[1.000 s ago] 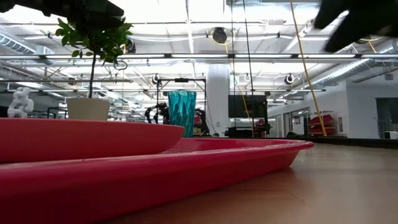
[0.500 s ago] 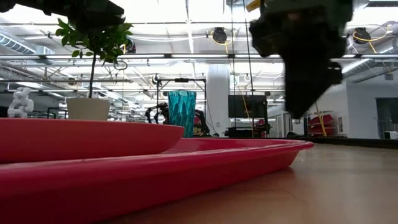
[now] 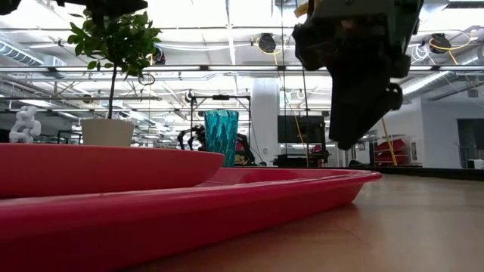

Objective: Pick and place plate/cup/fork/spoon on tray
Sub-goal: Move the red tray to the center of the table

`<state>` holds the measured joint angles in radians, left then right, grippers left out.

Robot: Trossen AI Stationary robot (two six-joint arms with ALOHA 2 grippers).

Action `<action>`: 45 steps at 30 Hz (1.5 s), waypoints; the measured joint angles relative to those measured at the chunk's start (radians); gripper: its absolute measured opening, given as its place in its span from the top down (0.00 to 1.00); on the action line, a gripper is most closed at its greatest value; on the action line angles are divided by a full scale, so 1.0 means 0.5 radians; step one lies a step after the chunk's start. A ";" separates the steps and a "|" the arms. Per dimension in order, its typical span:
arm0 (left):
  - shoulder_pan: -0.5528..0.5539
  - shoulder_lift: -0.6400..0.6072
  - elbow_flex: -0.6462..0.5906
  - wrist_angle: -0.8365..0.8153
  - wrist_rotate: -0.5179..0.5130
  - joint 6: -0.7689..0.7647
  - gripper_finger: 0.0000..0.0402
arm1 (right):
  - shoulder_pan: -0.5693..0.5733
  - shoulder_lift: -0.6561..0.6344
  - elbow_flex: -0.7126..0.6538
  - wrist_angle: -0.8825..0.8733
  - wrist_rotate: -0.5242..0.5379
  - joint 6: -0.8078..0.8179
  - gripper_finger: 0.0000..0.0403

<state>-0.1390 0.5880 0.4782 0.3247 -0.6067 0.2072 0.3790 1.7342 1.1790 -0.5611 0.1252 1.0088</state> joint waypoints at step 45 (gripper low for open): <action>0.079 0.000 0.000 0.034 -0.047 0.035 0.47 | 0.058 0.080 -0.270 0.586 -0.006 -0.408 1.00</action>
<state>-0.0994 0.5880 0.4782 0.3416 -0.6302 0.2245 0.4080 1.7744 1.0440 -0.2679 0.1220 0.8048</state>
